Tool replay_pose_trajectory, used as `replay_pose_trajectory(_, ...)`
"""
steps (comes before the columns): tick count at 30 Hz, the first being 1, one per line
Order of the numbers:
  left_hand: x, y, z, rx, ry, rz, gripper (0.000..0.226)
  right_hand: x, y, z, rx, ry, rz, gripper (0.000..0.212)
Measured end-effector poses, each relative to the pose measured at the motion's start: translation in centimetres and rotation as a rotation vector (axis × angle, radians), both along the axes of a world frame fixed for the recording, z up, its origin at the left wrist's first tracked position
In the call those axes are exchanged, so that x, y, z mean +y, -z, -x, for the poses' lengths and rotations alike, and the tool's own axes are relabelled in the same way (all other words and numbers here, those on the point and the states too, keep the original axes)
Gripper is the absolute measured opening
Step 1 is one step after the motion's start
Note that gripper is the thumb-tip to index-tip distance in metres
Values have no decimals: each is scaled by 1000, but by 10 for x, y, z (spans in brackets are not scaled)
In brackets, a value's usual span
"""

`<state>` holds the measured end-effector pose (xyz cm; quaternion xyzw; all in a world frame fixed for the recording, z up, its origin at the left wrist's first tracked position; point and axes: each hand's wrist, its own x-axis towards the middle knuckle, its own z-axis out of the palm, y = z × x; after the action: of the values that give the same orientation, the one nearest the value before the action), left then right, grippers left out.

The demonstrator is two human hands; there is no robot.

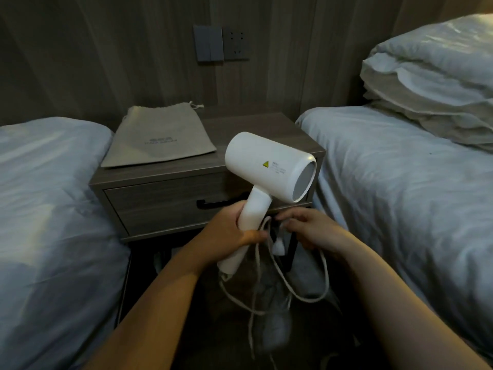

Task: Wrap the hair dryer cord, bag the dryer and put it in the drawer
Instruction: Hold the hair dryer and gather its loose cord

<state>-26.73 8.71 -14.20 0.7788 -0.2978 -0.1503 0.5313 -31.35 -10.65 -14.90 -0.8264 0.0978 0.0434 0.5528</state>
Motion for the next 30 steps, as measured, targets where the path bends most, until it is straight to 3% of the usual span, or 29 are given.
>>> replay_pose_trajectory(3,-6,1,2,-75,-173,-75,24,-5,1,0,-4,137,-102,23)
replay_pose_trajectory(6,-13,5,3,-16,-200,-74,22,-5,-3,6,40,43,-90,22)
replay_pose_trajectory(11,-22,1,5,137,-224,79,46,2,-7,11,71,-38,-331,29)
replay_pose_trajectory(15,-17,-3,3,244,-257,145,21,1,-8,12,80,-69,-351,29)
replay_pose_trajectory(19,-22,-6,5,429,-264,272,42,8,-4,13,118,-260,-348,36)
replay_pose_trajectory(22,-28,-4,7,460,-259,359,38,20,2,12,203,-305,-372,46)
replay_pose_trajectory(26,-30,0,10,400,-273,370,43,34,7,11,161,-151,-258,37)
replay_pose_trajectory(30,-26,-1,6,385,-189,342,33,30,1,7,77,112,48,29)
